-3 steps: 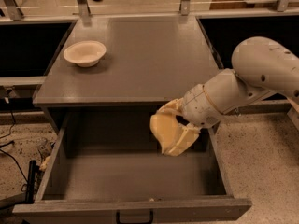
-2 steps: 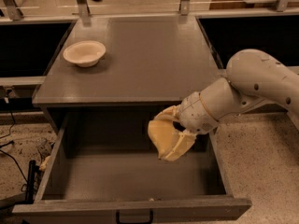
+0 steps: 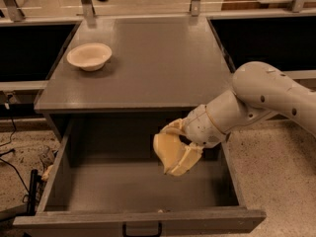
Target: Place sponge into top drawer
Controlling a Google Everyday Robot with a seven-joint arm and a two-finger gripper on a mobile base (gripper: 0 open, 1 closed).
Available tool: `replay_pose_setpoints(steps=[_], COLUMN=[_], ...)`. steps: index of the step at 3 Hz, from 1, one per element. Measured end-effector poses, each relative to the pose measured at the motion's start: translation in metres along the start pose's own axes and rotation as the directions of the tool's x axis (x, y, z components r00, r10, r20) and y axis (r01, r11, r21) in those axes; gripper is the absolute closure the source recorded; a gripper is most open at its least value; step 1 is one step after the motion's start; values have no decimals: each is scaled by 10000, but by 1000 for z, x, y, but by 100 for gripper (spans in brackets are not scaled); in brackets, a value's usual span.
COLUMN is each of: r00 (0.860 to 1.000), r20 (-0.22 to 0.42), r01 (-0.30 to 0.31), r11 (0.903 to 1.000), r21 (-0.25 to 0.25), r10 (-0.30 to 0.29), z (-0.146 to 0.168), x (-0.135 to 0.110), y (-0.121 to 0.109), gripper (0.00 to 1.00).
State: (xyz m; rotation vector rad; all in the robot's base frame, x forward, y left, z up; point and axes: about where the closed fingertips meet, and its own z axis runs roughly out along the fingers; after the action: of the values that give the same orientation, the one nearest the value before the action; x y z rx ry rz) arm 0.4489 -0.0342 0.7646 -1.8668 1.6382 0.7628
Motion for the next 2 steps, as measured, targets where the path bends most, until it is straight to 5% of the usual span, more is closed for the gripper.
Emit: replay_pose_setpoints(steps=[2], r00=[9891], r20=[-1388], r01=[-419], r11=[9979], r21=[495], r10=[484], z=[27], x=[16], y=[0], gripper=[100])
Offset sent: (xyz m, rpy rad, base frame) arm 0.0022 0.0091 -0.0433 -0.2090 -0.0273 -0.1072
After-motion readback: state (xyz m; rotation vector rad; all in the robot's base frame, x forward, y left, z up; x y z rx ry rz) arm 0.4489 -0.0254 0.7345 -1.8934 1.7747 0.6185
